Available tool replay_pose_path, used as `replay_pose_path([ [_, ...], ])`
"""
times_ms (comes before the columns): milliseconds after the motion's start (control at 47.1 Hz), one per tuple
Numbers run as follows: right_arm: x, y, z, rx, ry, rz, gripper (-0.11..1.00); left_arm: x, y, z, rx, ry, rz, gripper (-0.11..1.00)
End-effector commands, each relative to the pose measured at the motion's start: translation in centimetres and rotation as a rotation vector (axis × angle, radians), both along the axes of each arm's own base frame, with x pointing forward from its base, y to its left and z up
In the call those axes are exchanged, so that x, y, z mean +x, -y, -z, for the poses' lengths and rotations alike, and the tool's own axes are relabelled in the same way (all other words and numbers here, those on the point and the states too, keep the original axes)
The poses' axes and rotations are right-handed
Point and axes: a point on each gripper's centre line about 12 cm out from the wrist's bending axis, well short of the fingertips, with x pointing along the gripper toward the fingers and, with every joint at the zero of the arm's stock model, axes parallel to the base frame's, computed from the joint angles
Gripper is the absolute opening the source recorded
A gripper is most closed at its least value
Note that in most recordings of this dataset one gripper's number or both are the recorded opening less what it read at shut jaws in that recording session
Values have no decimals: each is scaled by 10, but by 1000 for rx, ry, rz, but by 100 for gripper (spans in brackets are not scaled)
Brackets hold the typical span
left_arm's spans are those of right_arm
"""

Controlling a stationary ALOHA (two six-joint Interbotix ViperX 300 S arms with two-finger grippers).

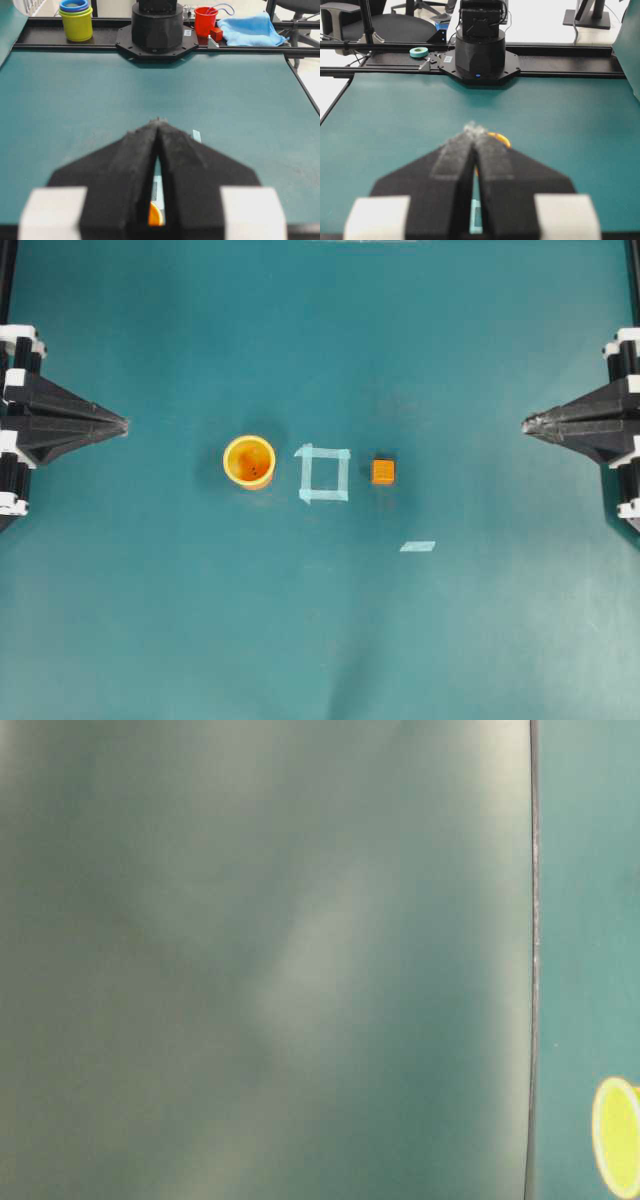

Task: Move the cup to the left with left arm.
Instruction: 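Open the left gripper and start moving it toward the orange cup, then advance the open left gripper right until it surrounds the orange cup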

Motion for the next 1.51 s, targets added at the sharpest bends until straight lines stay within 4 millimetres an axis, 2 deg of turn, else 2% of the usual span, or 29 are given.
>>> replay_pose_path([
  [0, 4, 0, -14, 1, 31, 0, -1, 3, 0, -6, -5, -5, 1, -1],
  [361, 7, 0, -14, -1, -29, 0, 0, 5, 0, -3, -14, -32, 0, 0],
  [658, 7, 0, -14, -1, -31, 0, 0, 19, 0, 19, -14, -130, -1, 2],
  [764, 7, 0, -14, 0, -32, 0, 0, 23, 0, 25, -13, -158, -1, 10],
  [955, 8, 0, -16, -1, -29, 0, 0, 28, 0, 35, -3, -202, -1, 37],
  [1040, 8, 0, -16, -1, -28, 1, 0, 29, 0, 40, 6, -221, 0, 53],
  [1104, 8, 0, -16, -1, -28, 0, 0, 31, 0, 43, 11, -235, 0, 58],
  [1486, 8, 0, -19, -1, -20, 0, 0, 45, -2, 80, 16, -425, -7, 66],
])
